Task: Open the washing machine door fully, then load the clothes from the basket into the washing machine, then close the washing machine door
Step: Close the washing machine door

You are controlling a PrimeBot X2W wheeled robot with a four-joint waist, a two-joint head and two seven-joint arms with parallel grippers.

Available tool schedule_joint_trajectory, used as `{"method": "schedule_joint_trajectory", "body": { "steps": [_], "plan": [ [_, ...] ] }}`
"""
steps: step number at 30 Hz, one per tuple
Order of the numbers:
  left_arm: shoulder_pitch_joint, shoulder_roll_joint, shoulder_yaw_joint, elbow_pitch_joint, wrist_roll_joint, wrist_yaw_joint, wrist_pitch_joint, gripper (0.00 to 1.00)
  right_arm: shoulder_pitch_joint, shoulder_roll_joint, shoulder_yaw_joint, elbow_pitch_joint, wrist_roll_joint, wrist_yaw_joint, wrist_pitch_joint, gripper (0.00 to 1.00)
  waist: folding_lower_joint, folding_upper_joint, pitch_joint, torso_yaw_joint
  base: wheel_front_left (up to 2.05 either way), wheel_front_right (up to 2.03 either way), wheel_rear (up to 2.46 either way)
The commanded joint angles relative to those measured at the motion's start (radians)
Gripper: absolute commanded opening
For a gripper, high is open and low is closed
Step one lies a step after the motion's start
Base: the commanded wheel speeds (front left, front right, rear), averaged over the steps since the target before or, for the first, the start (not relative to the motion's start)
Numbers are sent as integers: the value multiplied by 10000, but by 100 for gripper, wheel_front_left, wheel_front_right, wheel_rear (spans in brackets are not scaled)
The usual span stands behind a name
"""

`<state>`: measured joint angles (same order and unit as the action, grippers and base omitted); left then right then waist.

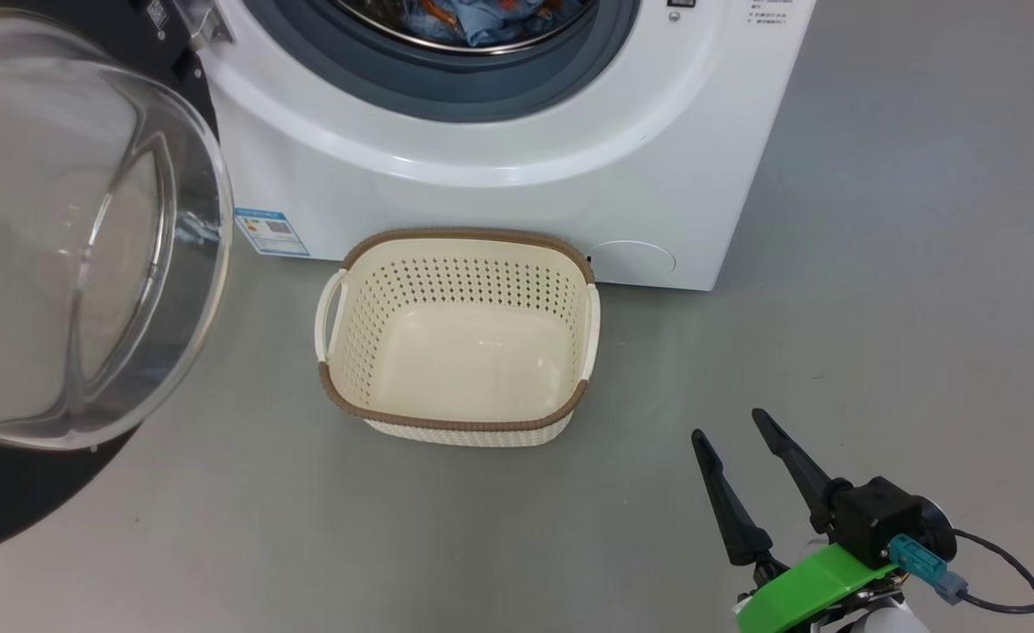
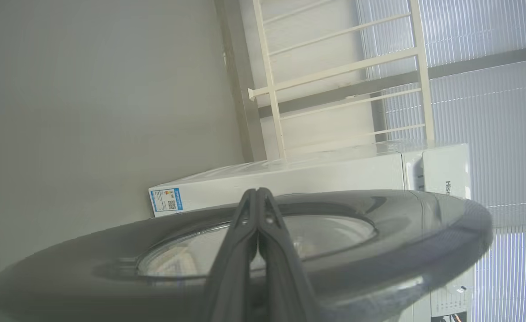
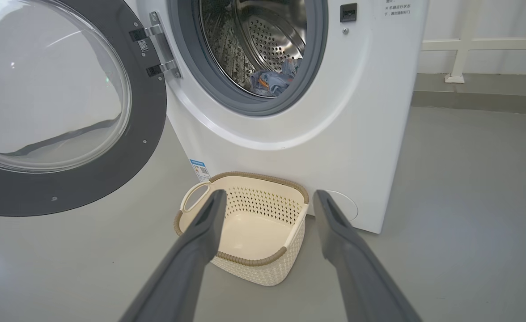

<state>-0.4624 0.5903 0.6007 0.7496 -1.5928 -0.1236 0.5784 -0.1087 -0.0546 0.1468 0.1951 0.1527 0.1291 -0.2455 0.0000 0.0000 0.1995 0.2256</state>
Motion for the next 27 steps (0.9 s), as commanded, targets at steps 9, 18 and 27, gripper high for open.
{"method": "schedule_joint_trajectory", "body": {
  "steps": [9,18,27],
  "plan": [
    [502,448,40,-838,-604,235,1571,0,-317,44,241,-46,124,16,-110,100,0,0,-12,160,0,0,0],
    [1216,-5,-142,-2232,-1484,985,3538,0,-324,44,249,151,348,16,-135,100,0,0,-143,348,0,0,0],
    [2251,-780,-526,-4317,-2174,1513,5082,0,-308,44,424,426,555,16,-149,100,0,0,-274,360,0,0,0]
  ]
}}
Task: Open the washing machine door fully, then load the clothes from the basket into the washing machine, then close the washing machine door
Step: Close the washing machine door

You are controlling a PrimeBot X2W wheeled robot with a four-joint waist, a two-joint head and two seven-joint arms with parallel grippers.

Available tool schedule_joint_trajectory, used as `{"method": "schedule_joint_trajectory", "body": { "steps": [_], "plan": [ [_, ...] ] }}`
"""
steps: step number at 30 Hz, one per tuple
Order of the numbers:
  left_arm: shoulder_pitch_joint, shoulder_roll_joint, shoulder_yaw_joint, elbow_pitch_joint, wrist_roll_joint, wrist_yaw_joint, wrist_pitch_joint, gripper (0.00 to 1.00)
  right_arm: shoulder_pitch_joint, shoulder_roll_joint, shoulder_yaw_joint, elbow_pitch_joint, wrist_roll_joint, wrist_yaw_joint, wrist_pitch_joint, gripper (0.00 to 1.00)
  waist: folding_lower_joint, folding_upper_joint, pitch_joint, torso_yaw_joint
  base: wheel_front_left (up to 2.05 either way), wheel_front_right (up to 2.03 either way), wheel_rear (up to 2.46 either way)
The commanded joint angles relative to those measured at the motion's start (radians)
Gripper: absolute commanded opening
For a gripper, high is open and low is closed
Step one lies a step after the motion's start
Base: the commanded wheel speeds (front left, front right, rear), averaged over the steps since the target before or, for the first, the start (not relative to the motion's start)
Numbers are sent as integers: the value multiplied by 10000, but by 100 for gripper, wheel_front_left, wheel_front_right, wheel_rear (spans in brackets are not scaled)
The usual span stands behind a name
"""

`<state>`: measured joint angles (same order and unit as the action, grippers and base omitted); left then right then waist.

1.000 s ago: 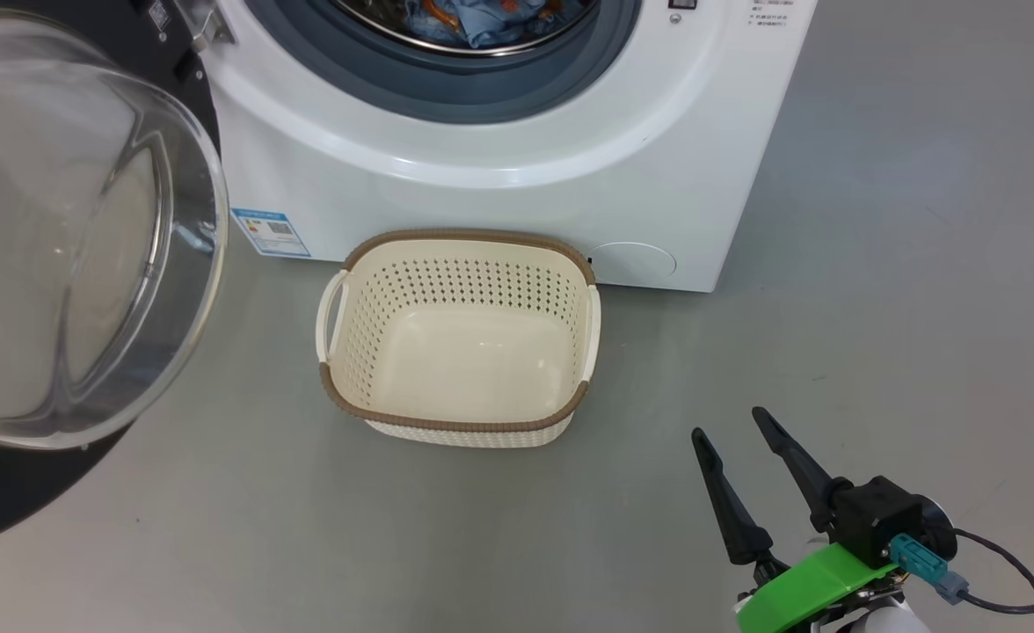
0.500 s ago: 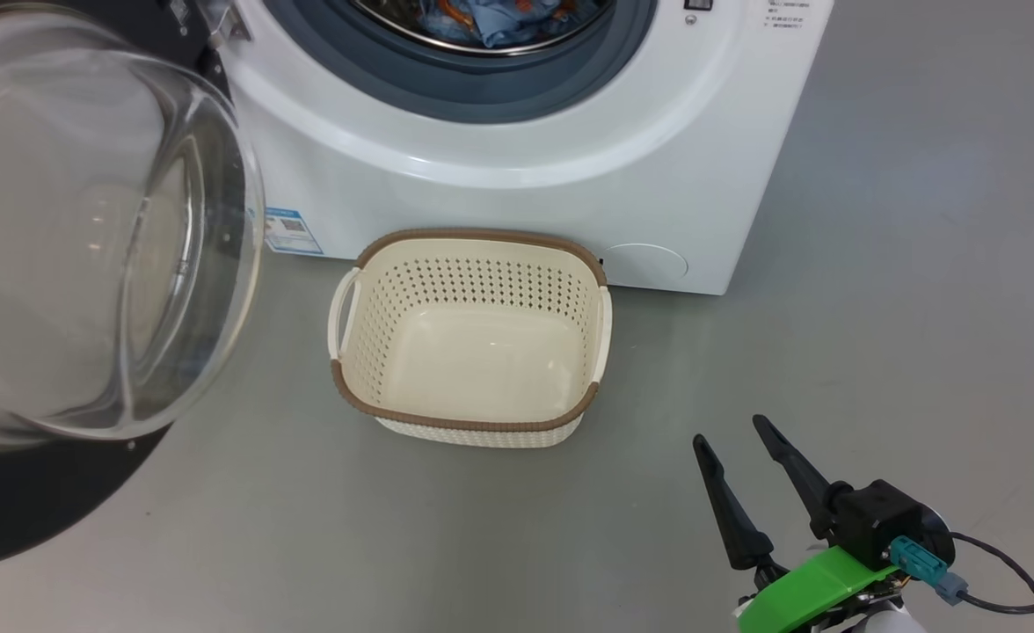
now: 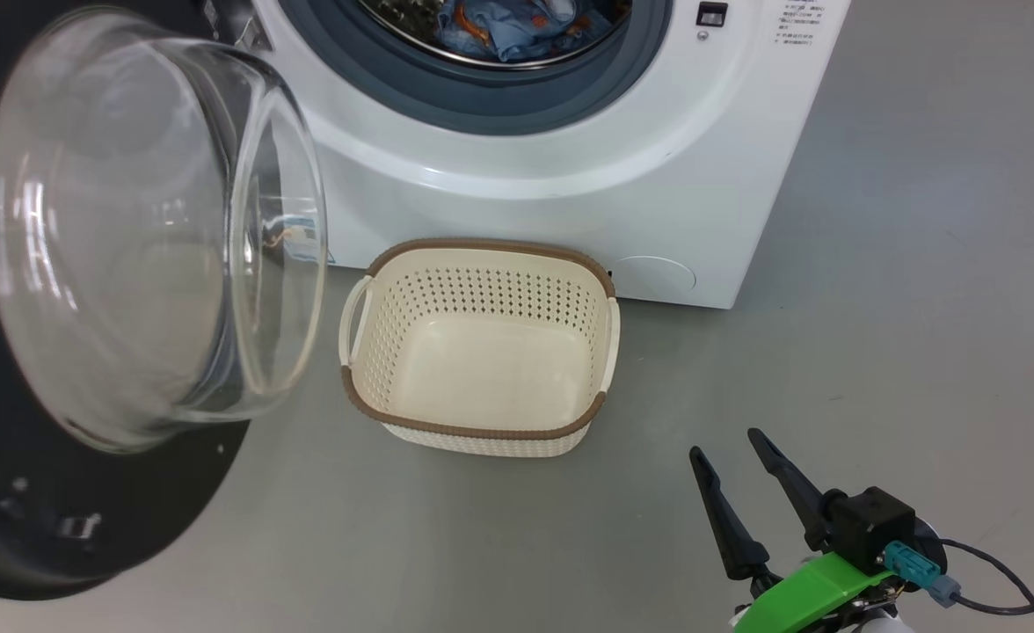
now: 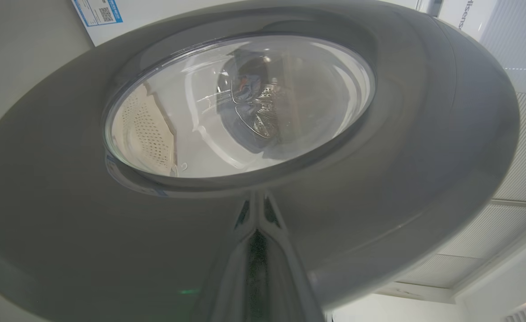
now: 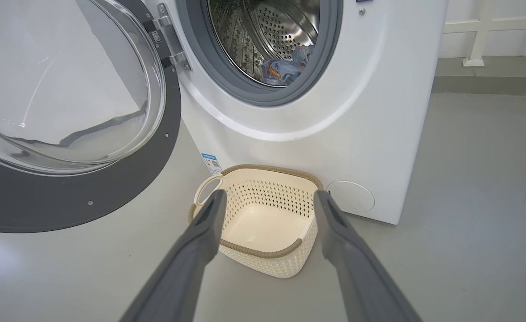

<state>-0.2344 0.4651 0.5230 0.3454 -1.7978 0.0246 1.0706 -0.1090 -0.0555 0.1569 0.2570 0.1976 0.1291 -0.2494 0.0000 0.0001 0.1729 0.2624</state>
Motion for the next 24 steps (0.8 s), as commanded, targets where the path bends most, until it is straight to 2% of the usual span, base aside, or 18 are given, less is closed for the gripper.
{"method": "schedule_joint_trajectory", "body": {
  "steps": [1,11,18,24],
  "plan": [
    [58,344,243,-523,-240,65,273,0,-300,53,324,-174,123,16,-112,100,0,-1,-22,-18,0,0,0],
    [1025,-1018,-314,-3054,-784,75,995,0,-247,53,393,-95,346,16,-121,100,0,-1,-111,-290,0,0,0],
    [1152,-1747,-694,-3705,-882,36,961,0,-257,53,480,-133,480,16,-122,100,0,-1,-102,-586,0,0,0],
    [1122,-2585,-1053,-4139,-741,-257,560,0,-293,53,541,-147,623,16,-123,100,0,-1,-38,-1061,0,0,0]
  ]
}}
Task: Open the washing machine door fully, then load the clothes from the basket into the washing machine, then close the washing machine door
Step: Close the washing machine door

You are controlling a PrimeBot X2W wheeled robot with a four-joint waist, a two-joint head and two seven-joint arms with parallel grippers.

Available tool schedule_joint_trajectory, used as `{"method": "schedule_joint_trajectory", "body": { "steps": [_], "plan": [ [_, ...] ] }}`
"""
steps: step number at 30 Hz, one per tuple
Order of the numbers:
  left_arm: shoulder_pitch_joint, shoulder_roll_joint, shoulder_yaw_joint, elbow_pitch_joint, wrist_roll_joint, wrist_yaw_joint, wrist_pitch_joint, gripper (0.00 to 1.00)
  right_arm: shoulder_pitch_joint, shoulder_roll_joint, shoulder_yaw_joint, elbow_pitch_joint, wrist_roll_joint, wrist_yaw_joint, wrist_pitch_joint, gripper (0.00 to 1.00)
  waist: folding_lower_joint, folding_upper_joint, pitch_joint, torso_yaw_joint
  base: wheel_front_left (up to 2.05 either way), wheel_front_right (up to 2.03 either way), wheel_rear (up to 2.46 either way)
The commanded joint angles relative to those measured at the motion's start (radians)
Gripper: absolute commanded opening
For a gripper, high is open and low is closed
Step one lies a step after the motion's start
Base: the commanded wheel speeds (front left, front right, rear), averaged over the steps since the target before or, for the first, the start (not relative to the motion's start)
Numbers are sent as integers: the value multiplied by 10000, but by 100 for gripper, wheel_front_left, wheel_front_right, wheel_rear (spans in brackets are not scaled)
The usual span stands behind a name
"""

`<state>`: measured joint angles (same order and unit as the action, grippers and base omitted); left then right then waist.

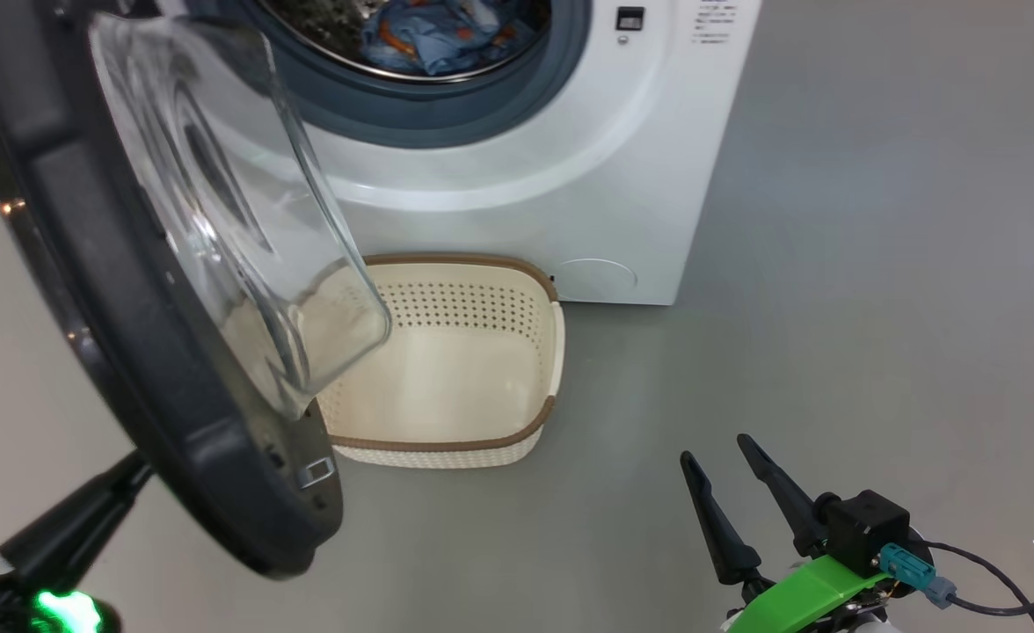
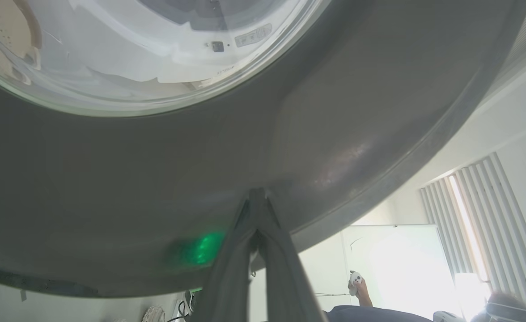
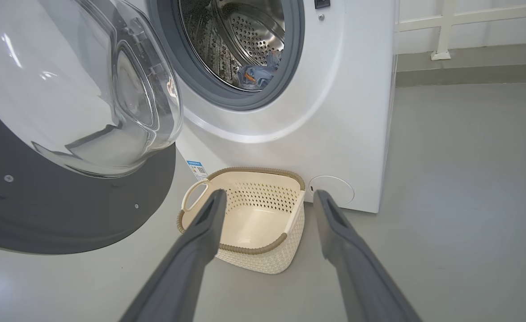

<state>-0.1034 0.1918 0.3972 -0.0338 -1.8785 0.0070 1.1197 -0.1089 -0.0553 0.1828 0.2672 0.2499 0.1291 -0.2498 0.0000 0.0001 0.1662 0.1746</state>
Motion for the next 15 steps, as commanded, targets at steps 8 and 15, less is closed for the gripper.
{"method": "schedule_joint_trajectory", "body": {
  "steps": [8,15],
  "plan": [
    [-507,-838,-483,-250,502,-744,-472,0,-255,51,318,-247,210,16,-119,100,0,-1,111,-938,0,0,0],
    [-1319,-1290,-929,286,881,-1247,-1531,0,-243,51,365,-275,263,16,-120,100,0,-1,246,-1589,0,0,0]
  ]
}}
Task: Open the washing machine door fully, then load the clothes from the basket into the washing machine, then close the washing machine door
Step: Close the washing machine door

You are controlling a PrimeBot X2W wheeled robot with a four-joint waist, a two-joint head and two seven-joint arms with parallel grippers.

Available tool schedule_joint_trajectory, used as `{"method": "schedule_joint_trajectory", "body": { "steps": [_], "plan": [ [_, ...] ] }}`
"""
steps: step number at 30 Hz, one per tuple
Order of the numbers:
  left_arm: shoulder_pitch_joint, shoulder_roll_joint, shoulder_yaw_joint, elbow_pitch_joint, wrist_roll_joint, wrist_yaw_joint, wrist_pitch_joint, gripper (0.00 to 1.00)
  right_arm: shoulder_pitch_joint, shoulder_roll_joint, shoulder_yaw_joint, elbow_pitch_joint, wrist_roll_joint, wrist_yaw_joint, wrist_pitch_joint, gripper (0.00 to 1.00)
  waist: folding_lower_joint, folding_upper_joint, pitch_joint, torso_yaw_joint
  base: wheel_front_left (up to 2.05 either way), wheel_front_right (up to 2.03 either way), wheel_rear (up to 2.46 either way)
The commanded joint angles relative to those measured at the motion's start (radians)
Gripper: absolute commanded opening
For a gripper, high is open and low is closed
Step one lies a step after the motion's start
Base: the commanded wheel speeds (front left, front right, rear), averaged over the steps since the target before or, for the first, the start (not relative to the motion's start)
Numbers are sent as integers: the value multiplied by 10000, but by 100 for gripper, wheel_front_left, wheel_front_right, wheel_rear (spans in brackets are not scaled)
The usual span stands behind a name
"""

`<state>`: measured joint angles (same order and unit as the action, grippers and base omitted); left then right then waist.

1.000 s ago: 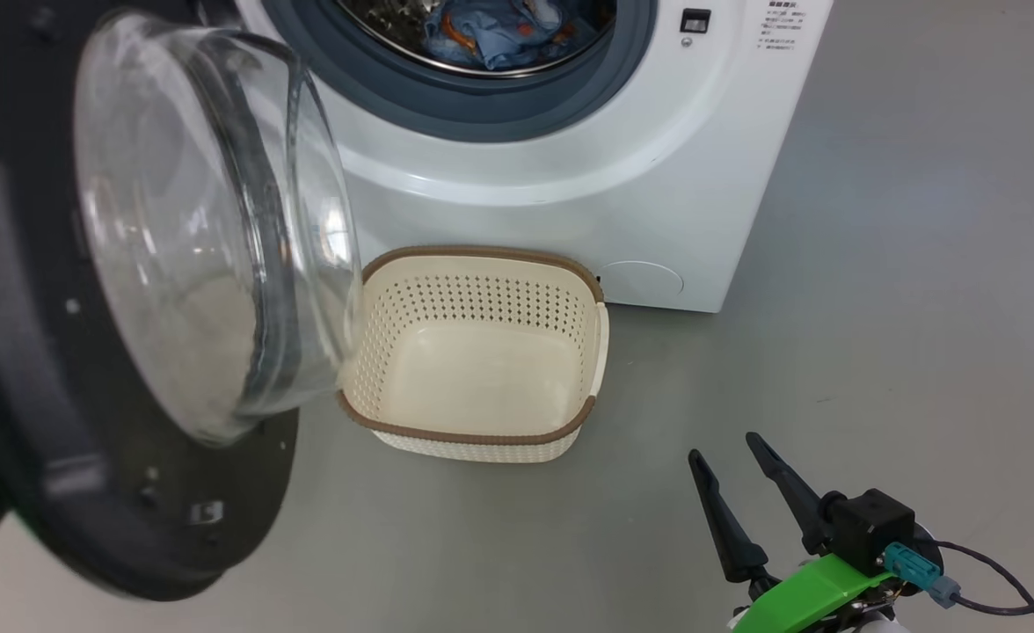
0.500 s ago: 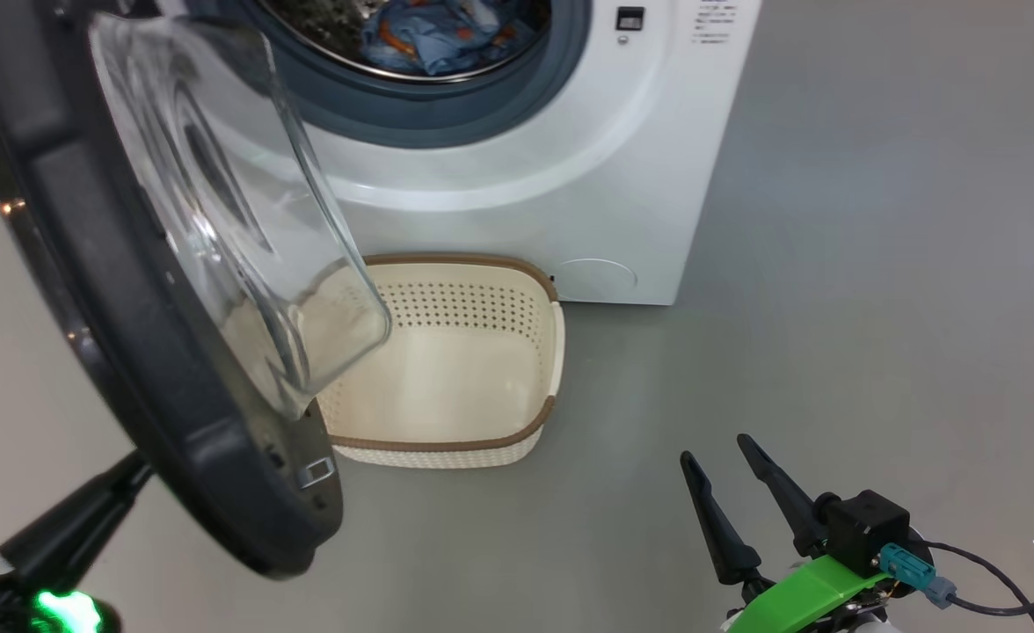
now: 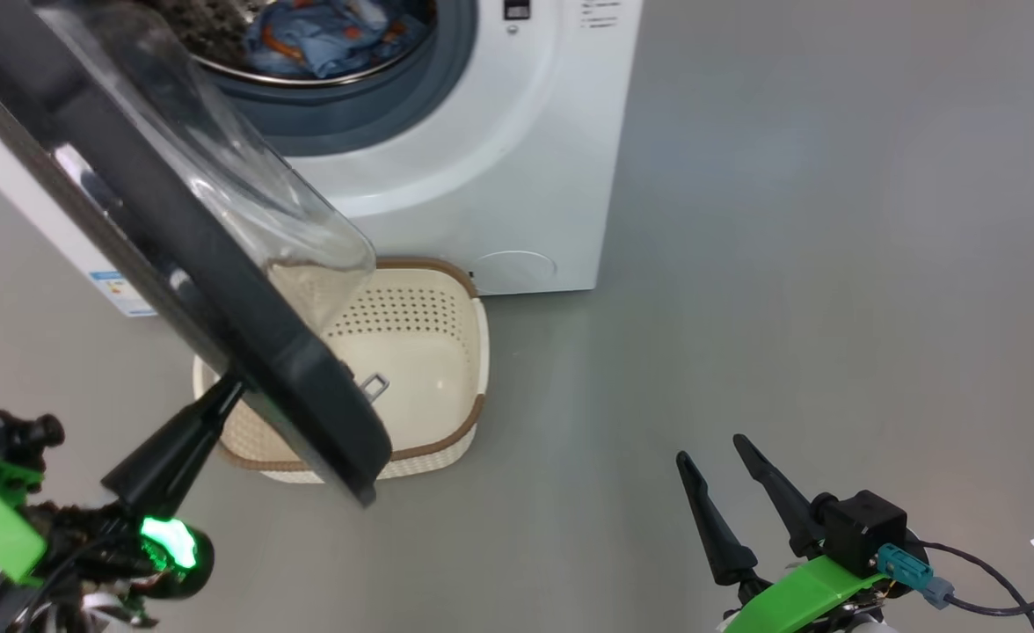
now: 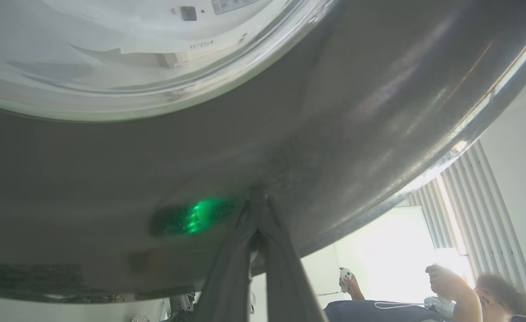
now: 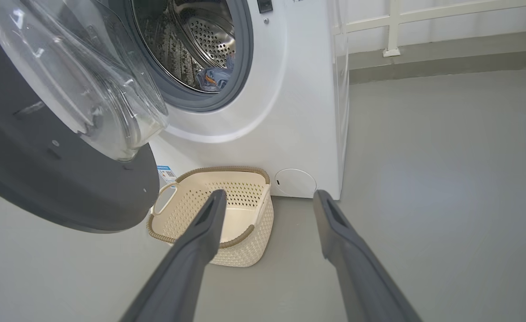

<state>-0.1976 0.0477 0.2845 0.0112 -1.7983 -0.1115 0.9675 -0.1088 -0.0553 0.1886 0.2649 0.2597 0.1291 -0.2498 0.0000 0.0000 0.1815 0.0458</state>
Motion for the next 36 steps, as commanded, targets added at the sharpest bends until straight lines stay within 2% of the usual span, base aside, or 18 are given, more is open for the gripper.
{"method": "schedule_joint_trajectory", "body": {
  "steps": [1,8,15,20,25,36],
  "plan": [
    [-477,126,121,-88,94,-97,-103,0,-251,51,311,-250,179,16,-120,100,0,0,109,-390,0,0,0],
    [-1195,41,-413,242,118,-184,-816,0,-264,51,356,-301,320,16,-120,100,0,0,253,-983,0,0,0],
    [-2074,29,-908,490,468,-189,-2269,0,-293,51,366,-263,398,16,-120,100,0,0,346,-1410,0,0,0],
    [-2457,28,-1350,823,568,-190,-2920,0,-316,51,404,-230,461,16,-120,100,0,0,299,-1574,0,0,0],
    [-2498,27,-1343,958,795,-190,-3507,0,-297,51,329,-213,494,16,-120,100,0,0,196,-1557,0,0,0],
    [-1756,27,-1046,789,1129,-191,-4775,0,-93,51,62,-226,508,16,-120,100,0,0,-305,-1057,0,0,0]
  ]
}}
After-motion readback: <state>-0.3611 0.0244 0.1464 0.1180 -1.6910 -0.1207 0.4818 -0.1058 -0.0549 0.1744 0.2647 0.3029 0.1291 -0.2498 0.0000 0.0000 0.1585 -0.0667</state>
